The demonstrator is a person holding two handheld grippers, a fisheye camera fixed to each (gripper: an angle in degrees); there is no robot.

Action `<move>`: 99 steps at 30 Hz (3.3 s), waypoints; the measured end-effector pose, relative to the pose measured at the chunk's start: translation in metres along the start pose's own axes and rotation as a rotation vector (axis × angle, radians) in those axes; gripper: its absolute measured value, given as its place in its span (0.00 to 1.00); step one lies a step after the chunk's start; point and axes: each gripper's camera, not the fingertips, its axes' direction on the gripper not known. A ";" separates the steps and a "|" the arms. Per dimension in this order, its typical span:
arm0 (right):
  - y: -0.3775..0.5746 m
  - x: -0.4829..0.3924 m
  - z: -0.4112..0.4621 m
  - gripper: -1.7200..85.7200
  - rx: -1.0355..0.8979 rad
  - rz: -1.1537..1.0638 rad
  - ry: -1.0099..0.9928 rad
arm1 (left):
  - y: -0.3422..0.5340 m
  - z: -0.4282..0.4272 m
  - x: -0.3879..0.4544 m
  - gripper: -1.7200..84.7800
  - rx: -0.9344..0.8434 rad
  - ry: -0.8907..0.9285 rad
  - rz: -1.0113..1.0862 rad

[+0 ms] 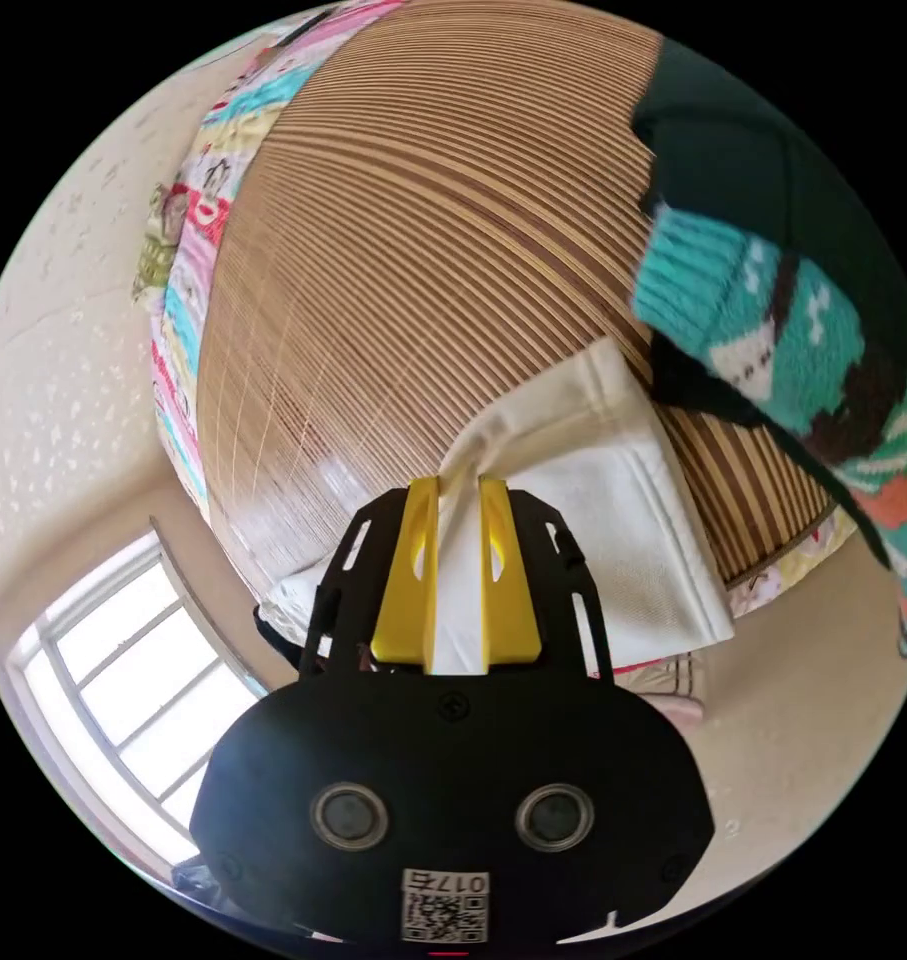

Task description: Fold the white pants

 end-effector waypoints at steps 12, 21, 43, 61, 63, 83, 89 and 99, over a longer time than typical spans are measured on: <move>0.169 0.105 0.016 0.06 0.015 0.053 0.027 | -0.001 -0.087 -0.135 0.19 0.515 0.158 -0.460; 0.298 0.232 0.000 0.04 0.171 0.392 -0.323 | -0.065 -0.043 -0.200 0.20 0.474 0.367 -0.448; 0.252 0.166 0.082 0.02 0.013 0.180 -0.524 | 0.068 0.056 0.180 0.09 0.143 0.126 1.195; 0.189 -0.016 0.116 0.02 -0.137 -0.495 0.082 | -0.097 0.253 -0.018 0.24 -0.255 0.371 0.142; 0.180 -0.038 0.149 0.02 -0.168 -0.518 0.234 | -0.097 0.260 -0.023 0.21 -0.278 0.391 0.112; 0.110 -0.005 0.216 0.03 -0.402 -0.263 -0.400 | 0.024 0.208 0.287 0.16 -0.053 -0.191 1.034; 0.097 0.149 0.119 0.03 -0.204 0.047 -0.084 | 0.003 0.254 0.286 0.08 -0.359 0.134 1.098; 0.011 0.036 0.066 0.18 -0.021 -0.400 -0.150 | -0.094 0.280 0.105 0.24 -0.525 0.383 0.077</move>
